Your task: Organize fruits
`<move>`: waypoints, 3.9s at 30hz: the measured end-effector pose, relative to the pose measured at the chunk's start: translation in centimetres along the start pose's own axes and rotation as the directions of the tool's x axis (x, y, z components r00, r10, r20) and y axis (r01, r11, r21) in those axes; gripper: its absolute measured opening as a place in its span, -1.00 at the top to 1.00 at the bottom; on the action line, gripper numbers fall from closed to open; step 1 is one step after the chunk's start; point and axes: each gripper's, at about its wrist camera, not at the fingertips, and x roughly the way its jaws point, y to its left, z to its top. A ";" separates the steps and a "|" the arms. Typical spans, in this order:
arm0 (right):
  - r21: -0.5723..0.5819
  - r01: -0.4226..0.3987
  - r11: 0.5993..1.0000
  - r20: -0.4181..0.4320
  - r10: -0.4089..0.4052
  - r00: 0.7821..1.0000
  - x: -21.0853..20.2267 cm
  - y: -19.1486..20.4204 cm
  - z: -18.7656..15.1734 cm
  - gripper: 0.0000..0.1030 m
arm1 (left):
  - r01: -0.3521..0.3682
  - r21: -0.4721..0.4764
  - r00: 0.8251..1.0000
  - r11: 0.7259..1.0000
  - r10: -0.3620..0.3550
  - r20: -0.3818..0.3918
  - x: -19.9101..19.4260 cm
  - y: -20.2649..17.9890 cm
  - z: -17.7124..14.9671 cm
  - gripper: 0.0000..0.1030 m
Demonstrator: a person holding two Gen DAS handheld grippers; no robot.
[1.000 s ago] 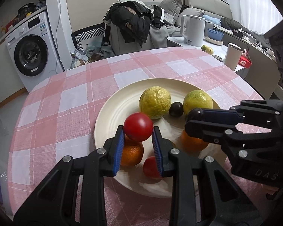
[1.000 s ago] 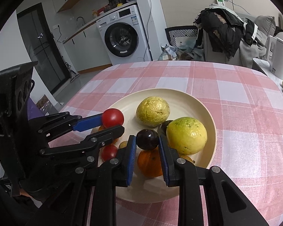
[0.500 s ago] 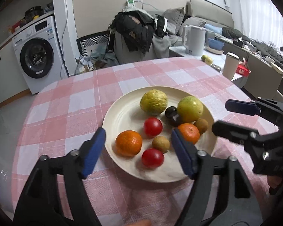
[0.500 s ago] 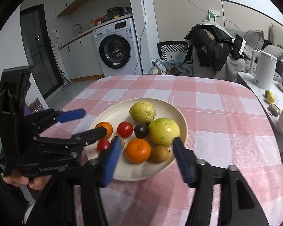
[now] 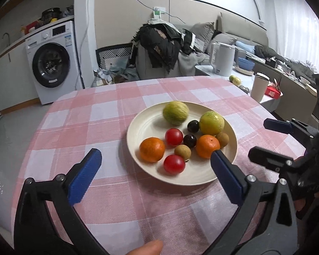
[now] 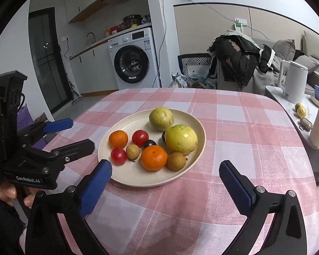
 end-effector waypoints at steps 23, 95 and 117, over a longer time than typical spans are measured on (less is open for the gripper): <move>-0.024 -0.020 1.000 0.109 0.023 0.994 -1.2 -0.5 -0.6 -1.00 | -0.009 -0.054 0.998 0.998 0.012 0.054 0.3 1.4 -1.9 -0.98; -0.045 -0.017 0.999 0.117 0.022 0.993 -1.5 0.0 -0.8 -1.00 | -0.007 -0.055 0.998 0.998 0.010 0.060 0.3 1.3 -1.9 -0.98; -0.045 -0.018 0.999 0.117 0.023 0.993 -1.5 0.0 -0.7 -1.00 | -0.006 -0.057 0.998 0.998 0.009 0.060 0.2 1.4 -1.9 -0.98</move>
